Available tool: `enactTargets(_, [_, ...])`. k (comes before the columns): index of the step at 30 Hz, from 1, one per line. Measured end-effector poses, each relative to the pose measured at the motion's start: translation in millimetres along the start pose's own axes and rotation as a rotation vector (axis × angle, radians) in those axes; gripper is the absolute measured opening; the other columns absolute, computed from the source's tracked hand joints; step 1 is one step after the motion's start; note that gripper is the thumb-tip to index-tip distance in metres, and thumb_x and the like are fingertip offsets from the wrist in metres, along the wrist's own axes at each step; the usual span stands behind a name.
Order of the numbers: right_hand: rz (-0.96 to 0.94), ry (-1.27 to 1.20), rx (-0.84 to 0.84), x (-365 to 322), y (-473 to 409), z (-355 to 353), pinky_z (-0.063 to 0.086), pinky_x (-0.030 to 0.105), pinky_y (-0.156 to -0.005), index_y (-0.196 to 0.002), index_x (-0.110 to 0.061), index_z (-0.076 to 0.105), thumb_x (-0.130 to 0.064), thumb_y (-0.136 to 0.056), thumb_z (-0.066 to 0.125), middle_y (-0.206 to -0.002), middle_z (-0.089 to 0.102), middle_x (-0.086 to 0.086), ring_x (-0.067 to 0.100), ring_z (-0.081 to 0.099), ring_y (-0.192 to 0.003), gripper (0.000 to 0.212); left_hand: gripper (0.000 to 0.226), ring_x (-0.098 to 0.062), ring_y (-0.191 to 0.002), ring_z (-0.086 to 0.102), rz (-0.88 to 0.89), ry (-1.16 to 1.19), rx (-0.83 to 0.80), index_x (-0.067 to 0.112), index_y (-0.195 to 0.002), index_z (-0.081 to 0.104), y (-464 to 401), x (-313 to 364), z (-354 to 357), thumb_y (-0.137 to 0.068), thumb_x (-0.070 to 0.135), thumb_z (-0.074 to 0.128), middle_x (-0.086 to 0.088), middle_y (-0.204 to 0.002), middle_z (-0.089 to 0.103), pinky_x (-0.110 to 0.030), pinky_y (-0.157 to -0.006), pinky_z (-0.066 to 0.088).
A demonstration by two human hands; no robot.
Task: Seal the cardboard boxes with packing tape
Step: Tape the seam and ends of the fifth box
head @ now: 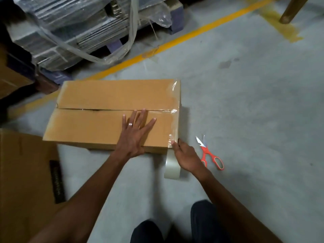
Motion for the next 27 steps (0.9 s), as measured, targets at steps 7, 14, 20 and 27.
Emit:
enactTargets(7, [-0.066,-0.276,0.117,34.0,15.1,16.4,0.039,0.001,-0.068,-0.126,-0.031,0.064,-0.053,-0.097,0.06,-0.096,0.066,-0.016,-0.01,0.061,-0.083,0.037,0.067,-0.016,-0.136,0.041,-0.435,1.149,0.595,0.017,-0.141,0.047,96.8,68.0,20.2,-0.078,0.035,0.062,-0.006,-0.143,0.041,-0.025,-0.112,0.036])
enactTargets(14, [-0.097,-0.268,0.143,43.4,14.8,23.2,0.054,0.024,-0.077,-0.1,-0.027,0.071,-0.066,-0.094,0.056,-0.085,0.072,-0.009,0.007,0.067,-0.081,0.042,0.054,-0.016,-0.115,0.061,-0.35,1.638,0.297,0.021,-0.133,0.048,81.6,108.4,78.1,-0.081,0.019,0.063,-0.002,-0.125,0.06,-0.026,-0.09,0.053])
enactTargets(20, [-0.041,-0.232,-0.031,80.8,11.2,43.2,0.052,0.04,-0.095,-0.11,-0.031,0.073,-0.097,-0.077,0.033,-0.108,0.074,0.001,0.019,0.068,-0.102,0.084,0.05,-0.023,-0.109,0.065,-0.426,1.629,0.128,0.046,-0.119,0.06,93.7,115.4,113.3,-0.069,0.051,0.07,-0.001,-0.118,0.067,-0.038,-0.086,0.055])
enactTargets(27, [0.15,0.355,0.418,225.0,-21.0,-40.5,0.043,0.046,-0.093,-0.118,0.001,0.061,-0.053,-0.089,0.06,-0.114,0.061,0.025,0.043,0.055,-0.107,0.062,0.064,-0.032,-0.122,0.054,-0.462,1.505,0.067,0.059,-0.131,0.049,100.8,115.3,118.4,-0.07,0.065,0.067,0.006,-0.131,0.054,-0.065,-0.105,0.045])
Point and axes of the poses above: each hand's wrist, its own y-axis away from the middle knuckle, its own z-axis out of the palm, x = y × z, the point moved 10 cm from there along -y, towards the middle knuckle
